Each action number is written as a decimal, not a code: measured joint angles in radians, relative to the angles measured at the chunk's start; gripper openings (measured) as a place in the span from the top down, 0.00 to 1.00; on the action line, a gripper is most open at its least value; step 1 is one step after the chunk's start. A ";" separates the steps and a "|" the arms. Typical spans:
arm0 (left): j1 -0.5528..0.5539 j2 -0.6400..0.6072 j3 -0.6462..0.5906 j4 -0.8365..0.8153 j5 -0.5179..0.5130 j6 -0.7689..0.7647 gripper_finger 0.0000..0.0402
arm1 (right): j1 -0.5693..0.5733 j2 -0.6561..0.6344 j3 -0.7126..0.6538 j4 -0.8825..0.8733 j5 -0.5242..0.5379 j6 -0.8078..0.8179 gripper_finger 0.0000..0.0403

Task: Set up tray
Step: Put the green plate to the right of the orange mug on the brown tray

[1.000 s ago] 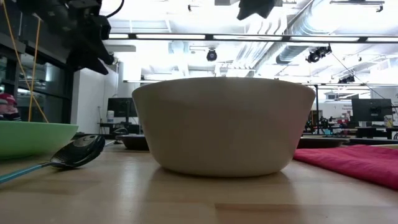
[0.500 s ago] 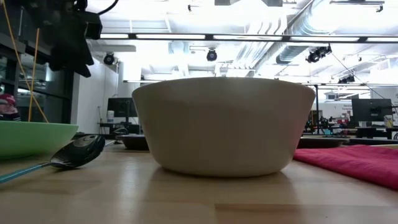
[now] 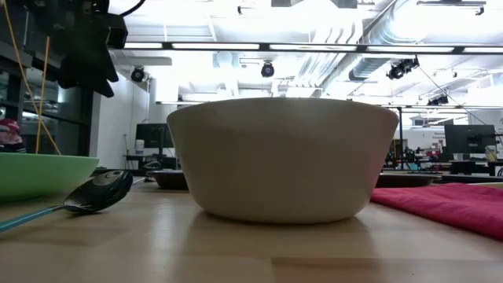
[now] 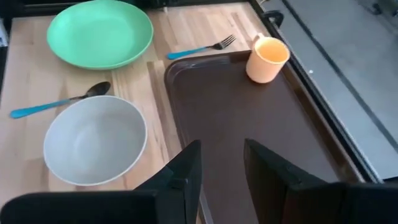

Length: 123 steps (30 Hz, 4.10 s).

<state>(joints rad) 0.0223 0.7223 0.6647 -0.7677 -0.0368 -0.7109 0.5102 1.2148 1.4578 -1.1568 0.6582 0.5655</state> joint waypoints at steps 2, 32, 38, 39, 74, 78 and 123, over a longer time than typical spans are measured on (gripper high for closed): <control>0.000 0.000 0.000 -0.002 0.000 0.000 0.48 | 0.012 0.000 0.000 -0.001 0.020 0.003 0.75; 0.003 0.000 0.000 -0.006 0.000 0.000 0.48 | -0.103 -0.294 -0.213 0.098 -0.103 -0.157 0.75; 0.003 0.000 0.000 -0.006 -0.001 -0.001 0.48 | -0.135 -0.466 -0.418 0.304 -0.176 -0.164 0.75; 0.003 0.000 0.000 -0.006 0.000 -0.001 0.48 | -0.140 -0.489 -0.442 0.321 -0.186 -0.168 0.75; 0.003 0.104 0.000 -0.339 0.100 -0.017 0.48 | -0.284 -0.789 -0.953 0.889 -0.489 -0.286 0.75; 0.003 0.123 0.000 -0.340 0.109 -0.016 0.48 | -0.283 -0.789 -0.962 0.908 -0.509 -0.298 0.75; 0.003 0.408 0.000 -0.265 0.026 0.420 0.48 | -0.281 -0.805 -1.341 1.533 -0.546 -0.213 0.75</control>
<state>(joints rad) 0.0257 1.1301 0.6643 -1.0324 -0.0112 -0.2904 0.2295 0.4103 0.1165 0.3758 0.1123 0.3521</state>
